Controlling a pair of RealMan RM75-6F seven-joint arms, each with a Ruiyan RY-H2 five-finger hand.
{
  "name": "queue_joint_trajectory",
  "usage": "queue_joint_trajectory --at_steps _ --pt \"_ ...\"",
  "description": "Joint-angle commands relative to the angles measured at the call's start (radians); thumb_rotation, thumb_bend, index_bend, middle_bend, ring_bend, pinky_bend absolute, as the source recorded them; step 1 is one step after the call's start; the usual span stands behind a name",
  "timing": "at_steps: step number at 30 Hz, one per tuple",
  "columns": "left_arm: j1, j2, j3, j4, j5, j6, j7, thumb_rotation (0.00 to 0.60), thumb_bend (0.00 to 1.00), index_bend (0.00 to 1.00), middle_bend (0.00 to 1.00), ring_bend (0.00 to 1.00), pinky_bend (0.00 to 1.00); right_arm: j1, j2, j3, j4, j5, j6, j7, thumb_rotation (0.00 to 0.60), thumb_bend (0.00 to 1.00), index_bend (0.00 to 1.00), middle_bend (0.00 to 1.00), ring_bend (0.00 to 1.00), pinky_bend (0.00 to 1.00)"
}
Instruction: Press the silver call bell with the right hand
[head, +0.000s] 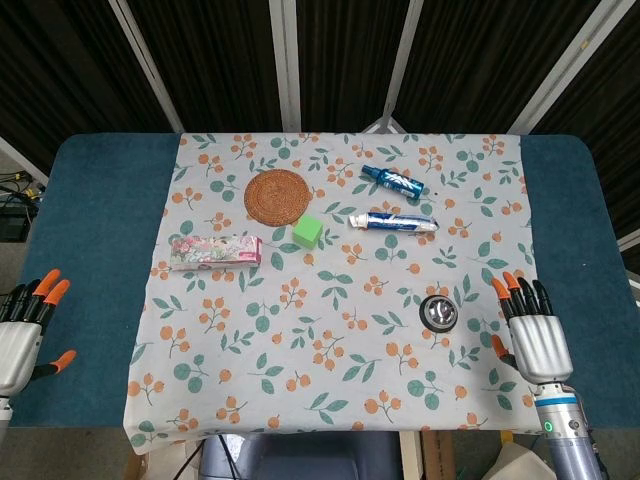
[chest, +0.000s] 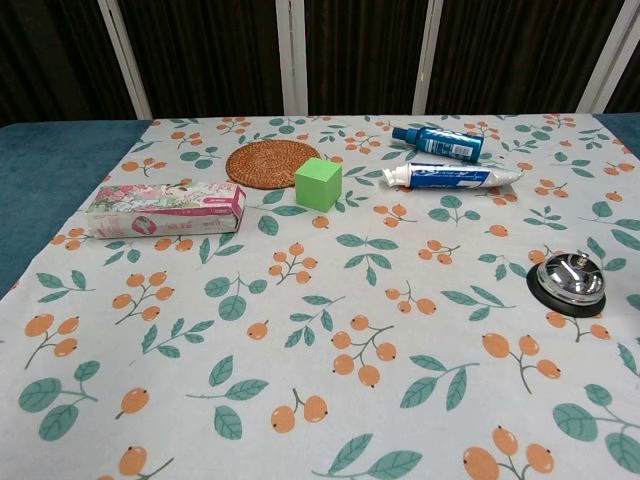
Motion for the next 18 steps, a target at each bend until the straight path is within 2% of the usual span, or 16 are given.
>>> queue_joint_trajectory --at_steps 1,8,13,16,18 --pt "0.001 0.000 0.001 -0.002 -0.001 -0.001 0.000 0.600 0.03 0.00 0.00 0.00 0.00 0.000 0.000 -0.001 -0.003 -0.001 -0.002 0.003 0.600 0.37 0.00 0.00 0.00 0.00" --pt "0.002 -0.002 -0.004 -0.006 0.000 0.008 0.003 0.600 0.03 0.00 0.00 0.00 0.00 0.017 0.003 -0.017 -0.028 -0.043 -0.037 0.030 0.600 0.39 0.00 0.00 0.00 0.00" --pt "0.003 -0.002 -0.002 -0.004 0.006 0.012 -0.002 0.600 0.03 0.00 0.00 0.00 0.00 0.056 -0.010 -0.034 -0.019 -0.086 -0.102 0.034 0.600 0.63 0.00 0.00 0.00 0.00" --pt "0.003 -0.001 -0.001 -0.001 0.003 0.008 -0.010 0.600 0.03 0.00 0.00 0.00 0.00 0.071 -0.032 -0.035 -0.012 -0.069 -0.134 -0.002 0.600 0.71 0.00 0.00 0.00 0.00" --pt "0.002 0.000 -0.002 -0.001 0.001 0.006 -0.014 0.600 0.03 0.00 0.00 0.00 0.00 0.080 -0.051 -0.030 -0.005 -0.048 -0.153 -0.031 0.600 0.72 0.00 0.00 0.00 0.00"
